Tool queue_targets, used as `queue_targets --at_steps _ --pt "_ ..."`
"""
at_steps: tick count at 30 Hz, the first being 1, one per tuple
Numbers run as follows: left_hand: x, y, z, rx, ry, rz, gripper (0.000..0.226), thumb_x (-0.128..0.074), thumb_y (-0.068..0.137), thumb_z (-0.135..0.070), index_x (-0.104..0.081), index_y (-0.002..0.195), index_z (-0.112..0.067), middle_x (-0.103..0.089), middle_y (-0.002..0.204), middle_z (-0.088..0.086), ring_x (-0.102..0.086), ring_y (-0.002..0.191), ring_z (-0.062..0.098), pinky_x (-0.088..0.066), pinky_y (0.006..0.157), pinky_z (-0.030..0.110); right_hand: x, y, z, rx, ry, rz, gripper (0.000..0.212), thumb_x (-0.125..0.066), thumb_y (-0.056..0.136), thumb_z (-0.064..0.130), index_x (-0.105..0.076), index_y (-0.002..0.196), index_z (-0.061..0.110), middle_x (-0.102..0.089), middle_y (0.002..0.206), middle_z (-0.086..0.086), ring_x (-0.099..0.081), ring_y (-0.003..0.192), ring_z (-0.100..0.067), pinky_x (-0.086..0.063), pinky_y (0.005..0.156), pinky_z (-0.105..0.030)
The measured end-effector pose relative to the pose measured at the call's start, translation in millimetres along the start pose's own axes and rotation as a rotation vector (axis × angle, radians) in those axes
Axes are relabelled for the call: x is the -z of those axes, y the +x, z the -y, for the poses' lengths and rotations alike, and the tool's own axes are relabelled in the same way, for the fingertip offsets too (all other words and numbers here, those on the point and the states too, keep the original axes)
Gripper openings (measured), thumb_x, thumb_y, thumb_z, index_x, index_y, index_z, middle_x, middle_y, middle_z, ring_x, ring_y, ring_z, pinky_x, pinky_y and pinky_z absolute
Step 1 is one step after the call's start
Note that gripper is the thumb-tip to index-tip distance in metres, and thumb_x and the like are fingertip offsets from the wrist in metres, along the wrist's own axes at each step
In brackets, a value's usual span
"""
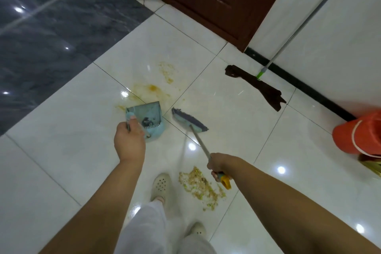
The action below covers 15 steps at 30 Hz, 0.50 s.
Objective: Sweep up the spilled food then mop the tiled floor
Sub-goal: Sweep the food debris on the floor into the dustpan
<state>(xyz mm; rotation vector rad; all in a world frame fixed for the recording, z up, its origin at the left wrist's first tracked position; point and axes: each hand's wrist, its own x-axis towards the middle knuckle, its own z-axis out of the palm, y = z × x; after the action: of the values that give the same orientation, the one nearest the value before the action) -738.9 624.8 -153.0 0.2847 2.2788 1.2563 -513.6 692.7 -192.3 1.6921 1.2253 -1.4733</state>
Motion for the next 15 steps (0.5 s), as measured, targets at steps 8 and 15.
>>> queue_targets --at_steps 8,15 --pt "22 -84 45 -0.002 0.021 -0.076 0.044 -0.036 0.092 -0.053 -0.047 0.073 -0.015 -0.063 0.080 0.013 -0.060 0.071 0.031 -0.053 0.069 0.045 -19 -13 -64 -0.034 -0.334 -0.049 0.043 -0.033 0.098 0.003 -0.034 0.141 0.000 -0.044 0.066 -0.007 -0.039 0.051 -0.015 -0.038 0.039 -0.023" --pt "33 -150 71 -0.042 0.056 -0.115 0.049 -0.037 0.097 -0.044 -0.056 0.088 0.000 -0.057 0.071 0.006 -0.054 0.064 0.023 -0.037 0.050 0.027 -26 -40 -174 -0.031 -0.504 -0.107 0.049 -0.031 0.098 0.006 -0.026 0.146 0.013 -0.044 0.075 -0.006 -0.039 0.054 -0.014 -0.035 0.042 -0.020"
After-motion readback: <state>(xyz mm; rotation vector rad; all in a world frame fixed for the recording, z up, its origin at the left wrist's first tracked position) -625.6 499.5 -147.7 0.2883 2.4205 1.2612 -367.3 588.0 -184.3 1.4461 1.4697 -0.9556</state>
